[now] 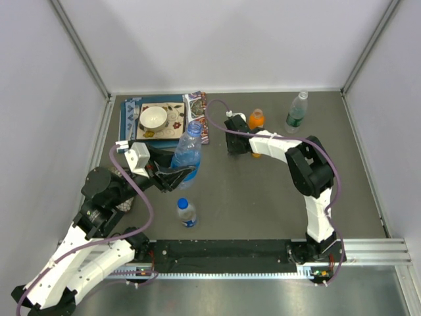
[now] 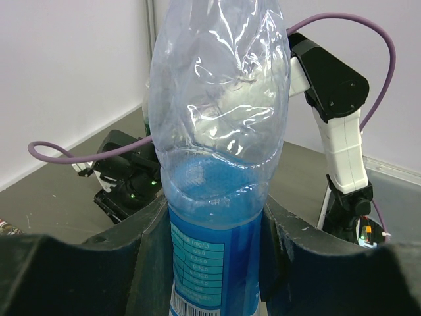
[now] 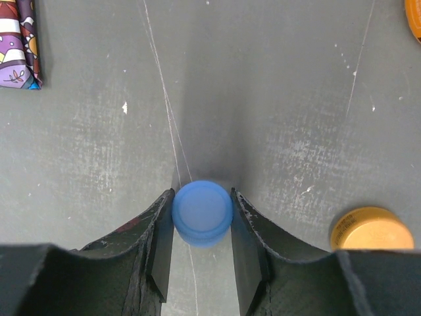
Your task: Unscrew the bottle caps
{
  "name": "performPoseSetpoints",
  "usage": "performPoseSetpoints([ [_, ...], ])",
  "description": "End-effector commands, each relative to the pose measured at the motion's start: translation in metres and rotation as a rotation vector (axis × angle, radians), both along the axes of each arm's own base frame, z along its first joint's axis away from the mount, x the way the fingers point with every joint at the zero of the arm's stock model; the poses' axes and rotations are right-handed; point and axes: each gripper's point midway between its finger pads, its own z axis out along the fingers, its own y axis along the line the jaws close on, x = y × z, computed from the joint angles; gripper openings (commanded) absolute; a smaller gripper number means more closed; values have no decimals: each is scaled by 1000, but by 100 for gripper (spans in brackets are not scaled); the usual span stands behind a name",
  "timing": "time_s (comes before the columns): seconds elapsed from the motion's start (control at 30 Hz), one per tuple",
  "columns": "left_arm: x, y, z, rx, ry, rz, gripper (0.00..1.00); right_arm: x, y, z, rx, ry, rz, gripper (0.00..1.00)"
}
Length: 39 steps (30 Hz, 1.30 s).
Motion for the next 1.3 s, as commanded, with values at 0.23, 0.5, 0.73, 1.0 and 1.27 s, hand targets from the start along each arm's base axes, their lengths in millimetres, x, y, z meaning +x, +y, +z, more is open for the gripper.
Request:
performPoseSetpoints([
  [0.23, 1, 3, 2, -17, -22, 14, 38, -10, 3, -5, -3, 33, 4, 53],
  [0.5, 1, 3, 0, -17, -17, 16, 38, -6, 4, 16, 22, -7, -9, 60],
  [0.73, 5, -2, -4, -13, -7, 9, 38, 20, 12, 200, 181, -316, -2, 74],
  [1.0, 8, -8, 2, -35, 0, -7, 39, -27, -36, 380, 387, -610, -88, 80],
  [1.27, 25, -30, -17, 8, 83, -57, 39, -157, -16, 440, 826, -681, 353, 87],
])
